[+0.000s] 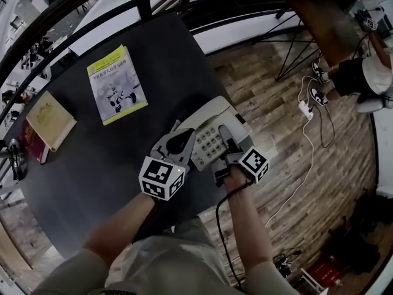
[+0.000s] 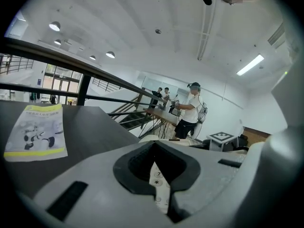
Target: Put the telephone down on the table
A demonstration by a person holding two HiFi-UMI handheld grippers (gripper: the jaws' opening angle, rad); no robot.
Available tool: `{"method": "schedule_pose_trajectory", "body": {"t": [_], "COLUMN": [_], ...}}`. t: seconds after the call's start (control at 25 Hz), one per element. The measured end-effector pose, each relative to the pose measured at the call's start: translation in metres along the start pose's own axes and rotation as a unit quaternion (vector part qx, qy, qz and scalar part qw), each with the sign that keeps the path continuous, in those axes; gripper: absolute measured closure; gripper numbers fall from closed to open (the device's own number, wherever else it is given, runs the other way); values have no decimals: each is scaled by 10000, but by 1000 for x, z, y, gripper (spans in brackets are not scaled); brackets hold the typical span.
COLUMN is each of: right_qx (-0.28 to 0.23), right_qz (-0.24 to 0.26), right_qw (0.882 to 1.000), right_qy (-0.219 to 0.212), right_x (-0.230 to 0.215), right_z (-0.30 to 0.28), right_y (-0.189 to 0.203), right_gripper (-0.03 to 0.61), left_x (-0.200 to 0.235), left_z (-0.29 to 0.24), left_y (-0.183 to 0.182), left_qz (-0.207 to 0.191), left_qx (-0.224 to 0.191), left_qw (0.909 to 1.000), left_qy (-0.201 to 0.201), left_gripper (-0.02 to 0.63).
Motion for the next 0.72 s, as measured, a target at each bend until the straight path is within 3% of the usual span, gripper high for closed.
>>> {"method": "schedule_pose_trajectory", "body": {"t": [0.16,0.32,0.48,0.72], "right_qx": [-21,-26,147,235], "right_qz": [157,493,802,1493], "right_qw": [9999,9969,9884,9701], "right_qy": [53,606,1279,1899], "right_x": [-4,-7,-12,-12], "right_z": [0,-4,-14,-10], "right_y": [0,5,10,8], "right_gripper": [368,351,285,208], "left_x": [2,8,18,16], "left_z": [-1,-3,-7,-6], "left_y": [5,9,13,17], "left_qz": [-7,-89,-227,-219], "left_qx": [52,127,225,304], "left_qw": [10000,9998,9994,9993], "left_qy": [-22,-109,-144,-49], "left_gripper": [609,609,609,609]}}
Point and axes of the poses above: the fingertips, and each gripper's own axes: z backward along the fingers, x to its left, y out of its underside, the point moved 6 cm from there along z, backward along the fingers, and after that the axes turned 5 degrees about -x, right-handed, at the moved point
